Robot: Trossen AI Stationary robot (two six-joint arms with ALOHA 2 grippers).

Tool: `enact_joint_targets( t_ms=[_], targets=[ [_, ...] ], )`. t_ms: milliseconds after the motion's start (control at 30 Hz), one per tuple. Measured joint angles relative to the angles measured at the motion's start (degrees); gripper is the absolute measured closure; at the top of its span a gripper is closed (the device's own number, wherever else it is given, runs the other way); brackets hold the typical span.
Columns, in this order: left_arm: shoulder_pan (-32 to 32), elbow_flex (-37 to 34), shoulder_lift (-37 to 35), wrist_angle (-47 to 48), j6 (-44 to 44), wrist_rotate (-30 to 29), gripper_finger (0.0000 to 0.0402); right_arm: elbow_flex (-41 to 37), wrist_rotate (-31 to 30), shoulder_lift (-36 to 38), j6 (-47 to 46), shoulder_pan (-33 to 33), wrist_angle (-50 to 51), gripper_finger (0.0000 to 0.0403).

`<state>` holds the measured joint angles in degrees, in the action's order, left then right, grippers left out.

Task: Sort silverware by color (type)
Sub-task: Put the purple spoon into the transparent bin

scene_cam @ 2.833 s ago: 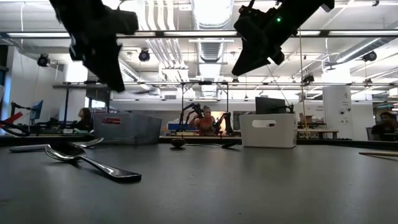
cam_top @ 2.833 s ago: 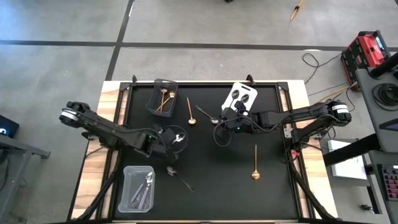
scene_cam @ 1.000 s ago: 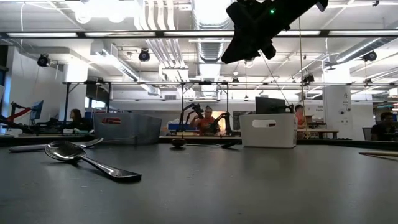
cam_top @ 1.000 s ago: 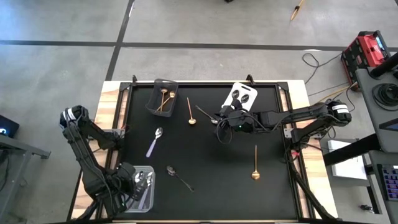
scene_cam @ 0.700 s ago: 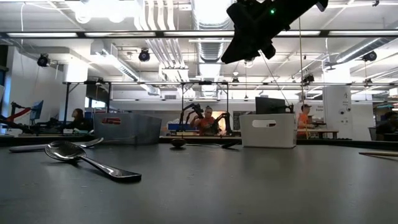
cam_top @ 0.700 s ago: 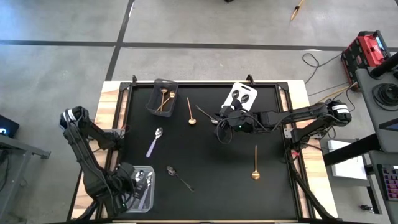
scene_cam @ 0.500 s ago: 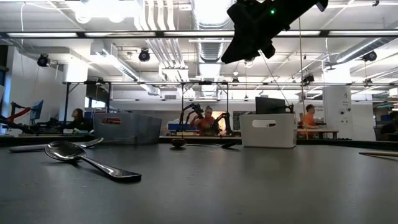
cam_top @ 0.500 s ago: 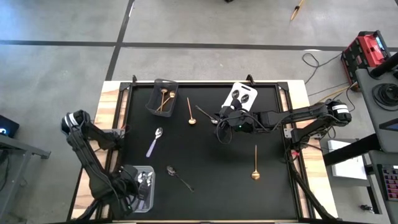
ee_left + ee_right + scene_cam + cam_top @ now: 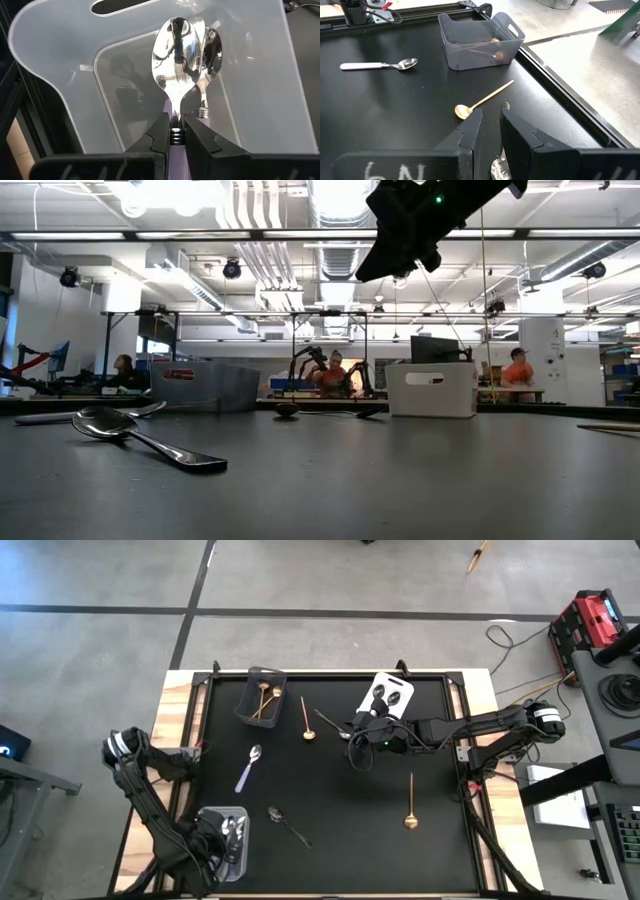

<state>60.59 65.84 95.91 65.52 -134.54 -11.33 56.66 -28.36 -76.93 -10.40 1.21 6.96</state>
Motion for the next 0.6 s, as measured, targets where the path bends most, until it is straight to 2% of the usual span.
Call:
enact_joint_targets(
  t_ms=[600],
  targets=[
    [-0.5, 0.0, 2.57, 1.14, 0.0, -0.04, 0.0378, 0.0, 0.0, 0.0, -0.04, 0.0, -0.06, 0.0343]
  ],
)
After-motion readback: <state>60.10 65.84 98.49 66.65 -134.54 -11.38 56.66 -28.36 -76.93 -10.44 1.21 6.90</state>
